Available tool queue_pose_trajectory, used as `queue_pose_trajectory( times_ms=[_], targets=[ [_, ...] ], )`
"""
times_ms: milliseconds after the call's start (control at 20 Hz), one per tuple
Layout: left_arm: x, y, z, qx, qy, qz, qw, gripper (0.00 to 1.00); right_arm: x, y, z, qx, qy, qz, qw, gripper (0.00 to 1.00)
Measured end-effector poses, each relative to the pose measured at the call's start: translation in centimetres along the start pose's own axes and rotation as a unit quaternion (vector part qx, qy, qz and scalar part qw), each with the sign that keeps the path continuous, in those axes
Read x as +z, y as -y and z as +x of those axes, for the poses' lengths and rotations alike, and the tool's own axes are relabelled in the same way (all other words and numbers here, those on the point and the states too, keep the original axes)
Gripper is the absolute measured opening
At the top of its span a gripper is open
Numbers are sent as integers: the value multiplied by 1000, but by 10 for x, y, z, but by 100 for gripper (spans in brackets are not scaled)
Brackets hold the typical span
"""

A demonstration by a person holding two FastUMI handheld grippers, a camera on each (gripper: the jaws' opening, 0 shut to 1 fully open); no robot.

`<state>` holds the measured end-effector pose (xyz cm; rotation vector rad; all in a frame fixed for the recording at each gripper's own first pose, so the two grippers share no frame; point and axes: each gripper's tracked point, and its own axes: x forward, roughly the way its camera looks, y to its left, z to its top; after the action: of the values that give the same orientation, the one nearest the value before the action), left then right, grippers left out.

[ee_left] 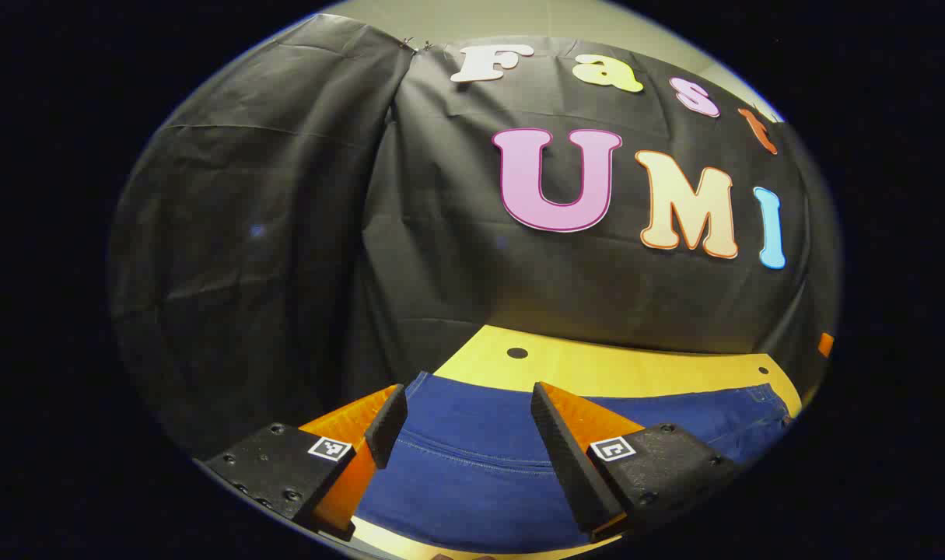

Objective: Grasp the waist and the cuffs of the jeans and fold them to make the two legs overlap; first hold the waist and fold one-third of the jeans toward the cuffs, then hold the cuffs and fold the remaining one-third in the same direction to finish folding.

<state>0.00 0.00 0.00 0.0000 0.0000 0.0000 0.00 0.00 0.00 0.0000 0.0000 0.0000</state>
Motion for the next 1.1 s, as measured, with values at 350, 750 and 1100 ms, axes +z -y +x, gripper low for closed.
queue_pose_trajectory(
  times_ms=[350, 750, 1100],
  targets=[
    [-10, 3, -4, -8, -11, 3, 1000, 95, 1, -2, -7, 7, -7, -2, 1000, 96],
    [-14, 8, -11, -25, -12, 11, 1000, 95, 2, -4, -11, 10, -9, 13, 1000, 96],
    [-53, 13, -18, -122, -59, 19, 991, 95, -9, -2, -12, 14, -22, -2, 1000, 96]
  ],
)
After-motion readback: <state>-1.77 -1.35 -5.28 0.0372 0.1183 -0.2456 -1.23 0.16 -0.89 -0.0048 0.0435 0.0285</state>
